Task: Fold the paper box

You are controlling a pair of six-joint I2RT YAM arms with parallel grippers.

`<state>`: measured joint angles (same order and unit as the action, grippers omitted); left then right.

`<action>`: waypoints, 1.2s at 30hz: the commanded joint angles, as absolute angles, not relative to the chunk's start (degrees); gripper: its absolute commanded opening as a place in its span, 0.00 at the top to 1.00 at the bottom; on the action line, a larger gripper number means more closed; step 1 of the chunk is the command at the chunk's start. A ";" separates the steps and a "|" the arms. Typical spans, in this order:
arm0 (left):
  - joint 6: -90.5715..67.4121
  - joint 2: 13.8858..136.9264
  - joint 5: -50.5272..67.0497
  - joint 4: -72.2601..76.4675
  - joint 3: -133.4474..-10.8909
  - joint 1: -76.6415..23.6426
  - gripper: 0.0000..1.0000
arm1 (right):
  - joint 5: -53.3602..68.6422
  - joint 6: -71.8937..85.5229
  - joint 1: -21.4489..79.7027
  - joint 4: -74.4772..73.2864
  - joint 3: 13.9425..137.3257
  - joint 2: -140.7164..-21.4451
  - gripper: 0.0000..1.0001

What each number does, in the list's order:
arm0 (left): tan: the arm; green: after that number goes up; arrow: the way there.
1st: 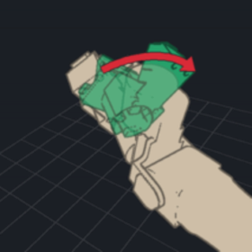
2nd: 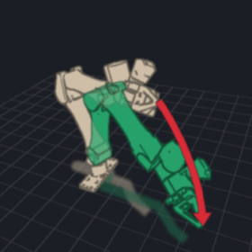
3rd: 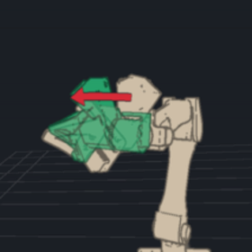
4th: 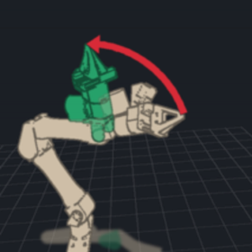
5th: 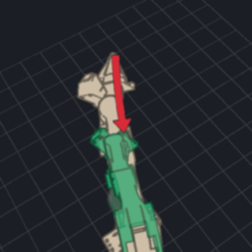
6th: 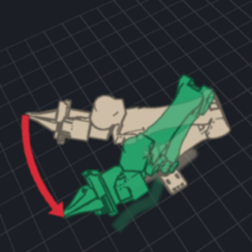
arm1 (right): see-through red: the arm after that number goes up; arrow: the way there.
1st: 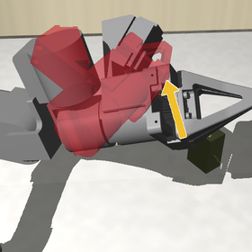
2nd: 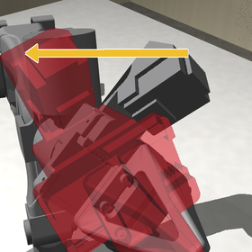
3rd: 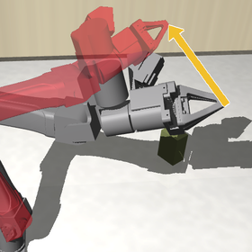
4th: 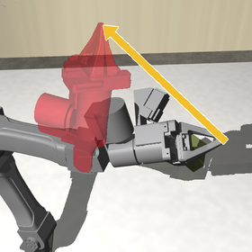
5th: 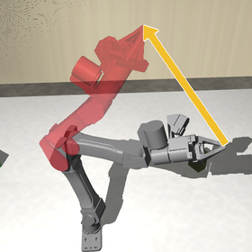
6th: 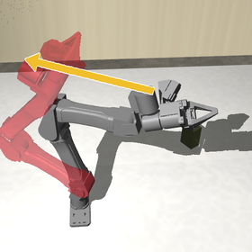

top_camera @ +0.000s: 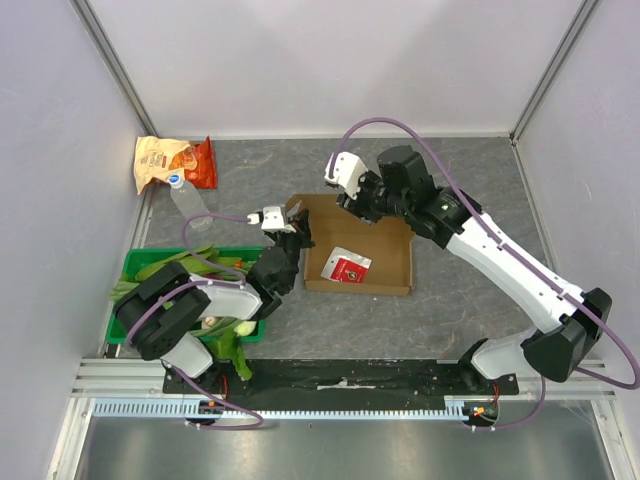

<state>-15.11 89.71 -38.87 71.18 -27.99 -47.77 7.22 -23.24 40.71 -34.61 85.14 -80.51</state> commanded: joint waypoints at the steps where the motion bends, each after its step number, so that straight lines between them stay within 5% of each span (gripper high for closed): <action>1: -15.29 87.54 -38.94 63.02 -24.88 -48.52 0.84 | 5.72 -23.82 41.57 -27.96 80.52 -78.93 0.56; 5: -17.13 85.00 -36.66 60.30 -23.47 -48.52 0.54 | 2.11 -23.47 43.77 -22.61 74.38 -76.73 0.78; 9: -27.63 71.61 -29.29 44.61 -20.84 -48.60 0.26 | -1.05 -23.82 46.49 -19.86 69.27 -72.44 0.82; 19: -29.97 10.85 7.63 -10.08 -22.57 -48.52 0.30 | -6.42 -15.83 52.38 -20.21 59.68 -70.93 0.64; 24: -30.41 25.19 12.31 -18.28 -37.75 -48.43 0.37 | -3.79 -1.35 53.53 -18.02 52.13 -69.53 0.49; 29: -28.93 44.18 9.85 -8.37 -45.08 -48.08 0.37 | -0.09 18.34 53.53 -11.16 40.62 -67.32 0.26; 33: -29.70 64.72 12.03 -0.37 -47.82 -44.31 0.39 | 3.25 33.11 53.17 -10.11 35.69 -63.65 0.19; 36: -33.75 71.87 19.14 12.18 -43.88 -40.61 0.52 | 2.37 40.77 52.91 -10.02 31.74 -53.82 0.16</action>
<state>-30.17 64.38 11.07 -1.37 -47.07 -44.64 -0.40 23.75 52.93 -8.14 36.45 -62.72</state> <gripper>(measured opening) 0.536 0.829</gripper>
